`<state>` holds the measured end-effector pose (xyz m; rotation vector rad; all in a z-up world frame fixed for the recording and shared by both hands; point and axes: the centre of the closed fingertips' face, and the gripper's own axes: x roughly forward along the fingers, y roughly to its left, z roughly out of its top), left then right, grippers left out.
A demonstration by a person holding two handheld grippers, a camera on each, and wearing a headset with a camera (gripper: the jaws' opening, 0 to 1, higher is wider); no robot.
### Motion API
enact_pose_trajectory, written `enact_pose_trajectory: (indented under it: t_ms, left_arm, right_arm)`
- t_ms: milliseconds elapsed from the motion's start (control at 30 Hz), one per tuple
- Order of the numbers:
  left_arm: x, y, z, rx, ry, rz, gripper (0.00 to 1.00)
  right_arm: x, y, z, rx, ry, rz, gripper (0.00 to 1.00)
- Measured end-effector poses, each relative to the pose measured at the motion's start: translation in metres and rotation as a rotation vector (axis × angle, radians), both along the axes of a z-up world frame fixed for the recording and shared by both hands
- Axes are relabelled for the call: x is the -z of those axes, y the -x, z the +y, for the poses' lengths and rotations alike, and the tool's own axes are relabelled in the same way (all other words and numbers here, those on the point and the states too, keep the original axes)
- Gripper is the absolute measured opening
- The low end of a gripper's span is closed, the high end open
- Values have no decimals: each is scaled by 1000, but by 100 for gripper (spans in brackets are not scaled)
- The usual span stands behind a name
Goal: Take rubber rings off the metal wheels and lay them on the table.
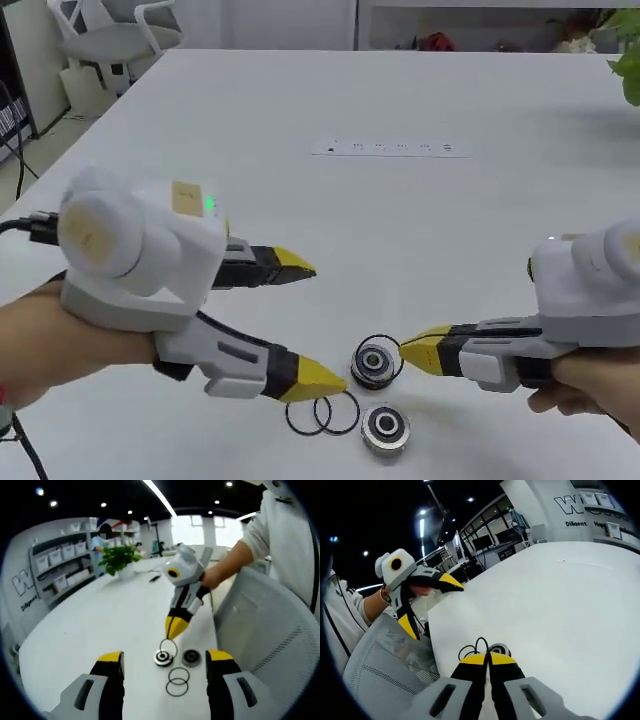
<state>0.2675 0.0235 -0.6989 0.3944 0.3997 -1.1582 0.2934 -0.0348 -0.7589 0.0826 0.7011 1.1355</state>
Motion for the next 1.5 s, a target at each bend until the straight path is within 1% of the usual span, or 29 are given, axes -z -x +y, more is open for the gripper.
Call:
enact_pose_trajectory:
  t_ms: [100, 200, 300, 367, 433, 467, 500, 600, 800, 933, 1000, 1133, 1233, 1333, 1500]
  left_arm:
    - [-3, 3, 8, -25, 3, -2, 71]
    - [-6, 7, 20, -61, 8, -4, 73]
    - [-8, 10, 26, -82, 13, -8, 75]
    - [-10, 10, 31, -106, 26, -11, 76]
    - [-12, 11, 34, -132, 56, -9, 78]
    - [-11, 13, 35, -142, 70, 0, 78]
    - [-10, 15, 36, -144, 72, 5, 78]
    - [-2, 20, 42, -158, 61, 16, 79]
    - [4, 27, 53, -194, 68, 42, 81]
    - [6, 29, 60, -223, 79, 50, 82]
    - [6, 31, 62, -230, 79, 48, 82]
    - [8, 33, 65, -252, 95, 56, 82]
    - [12, 40, 64, -251, 87, 58, 82]
    - [14, 43, 66, -259, 90, 64, 82]
    - [16, 49, 74, -278, 90, 77, 82]
  right_arm:
    - [-2, 2, 1, -5, 1, -1, 0]
    - [-6, 6, 4, -18, 5, -5, 0]
    - [-9, 9, 6, -28, 6, -6, 0]
    - [-11, 11, 7, -33, 7, -6, 0]
    - [-13, 13, 9, -37, 6, -4, 0]
    - [-14, 13, 11, -39, 4, 1, 0]
    - [-15, 14, 12, -41, 2, 4, 0]
    - [-18, 17, 14, -48, -4, 11, 0]
    - [-23, 24, 20, -65, 3, 11, 0]
    - [-24, 30, 24, -80, 11, 12, 0]
    - [-25, 33, 26, -86, 12, 13, 0]
    - [-25, 37, 29, -97, 15, 17, 0]
    - [-22, 42, 31, -123, 29, 24, 0]
    - [-22, 44, 34, -132, 36, 28, 0]
    - [-24, 49, 40, -152, 39, 34, 0]
